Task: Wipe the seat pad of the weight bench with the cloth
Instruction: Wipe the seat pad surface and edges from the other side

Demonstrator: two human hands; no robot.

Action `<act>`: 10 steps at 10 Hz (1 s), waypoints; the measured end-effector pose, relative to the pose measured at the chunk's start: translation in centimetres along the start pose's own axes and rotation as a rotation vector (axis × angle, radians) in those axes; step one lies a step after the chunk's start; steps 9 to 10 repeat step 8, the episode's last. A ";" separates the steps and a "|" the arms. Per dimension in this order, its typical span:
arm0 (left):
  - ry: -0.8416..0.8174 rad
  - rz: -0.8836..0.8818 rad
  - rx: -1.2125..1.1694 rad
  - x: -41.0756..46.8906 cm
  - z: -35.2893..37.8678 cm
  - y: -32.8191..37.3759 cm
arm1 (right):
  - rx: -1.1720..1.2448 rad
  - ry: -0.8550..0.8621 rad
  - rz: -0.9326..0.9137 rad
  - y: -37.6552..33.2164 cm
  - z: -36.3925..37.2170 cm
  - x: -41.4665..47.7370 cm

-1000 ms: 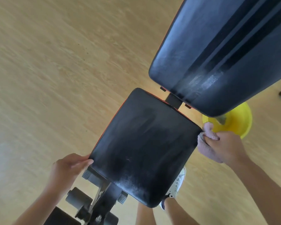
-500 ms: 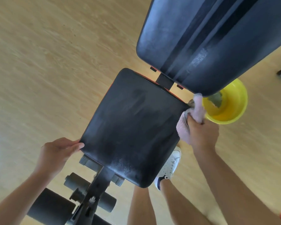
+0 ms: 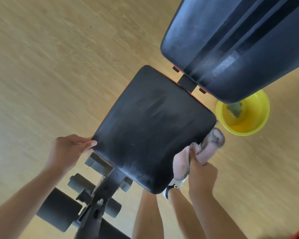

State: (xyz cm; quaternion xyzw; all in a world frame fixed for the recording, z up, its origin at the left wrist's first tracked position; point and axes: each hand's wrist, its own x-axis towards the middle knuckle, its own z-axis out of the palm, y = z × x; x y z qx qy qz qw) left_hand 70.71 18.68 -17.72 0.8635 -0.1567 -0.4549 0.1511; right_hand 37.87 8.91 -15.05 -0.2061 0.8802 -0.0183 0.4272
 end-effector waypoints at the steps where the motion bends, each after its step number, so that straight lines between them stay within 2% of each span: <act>1: -0.001 0.002 0.051 0.1 -0.4 0.3 | -0.040 -0.108 0.167 6.1 3.1 -3.8; 2: -0.036 -0.022 0.064 0.5 -0.7 0.5 | 0.163 -0.163 0.369 8.5 4.7 -6.1; 3: -0.048 -0.009 0.070 1.2 -0.8 0.4 | 0.394 -0.241 0.434 9.0 7.3 -8.2; 4: -0.066 -0.007 0.091 1.3 -1.0 0.3 | 0.579 -0.402 0.522 6.1 10.8 -9.9; 5: -0.056 0.015 0.105 1.2 -0.8 0.1 | 0.793 -0.502 0.771 2.5 14.2 -12.3; 7: 0.022 0.091 0.258 0.5 -0.3 0.6 | 0.764 -0.583 0.699 0.9 17.4 -13.3; 8: -0.003 0.089 0.164 -0.8 -0.8 -0.1 | 0.761 -0.476 0.702 2.7 14.7 -11.8; 10: -0.003 0.089 0.164 -0.8 -0.8 -0.1 | 0.761 -0.476 0.702 2.7 14.7 -11.8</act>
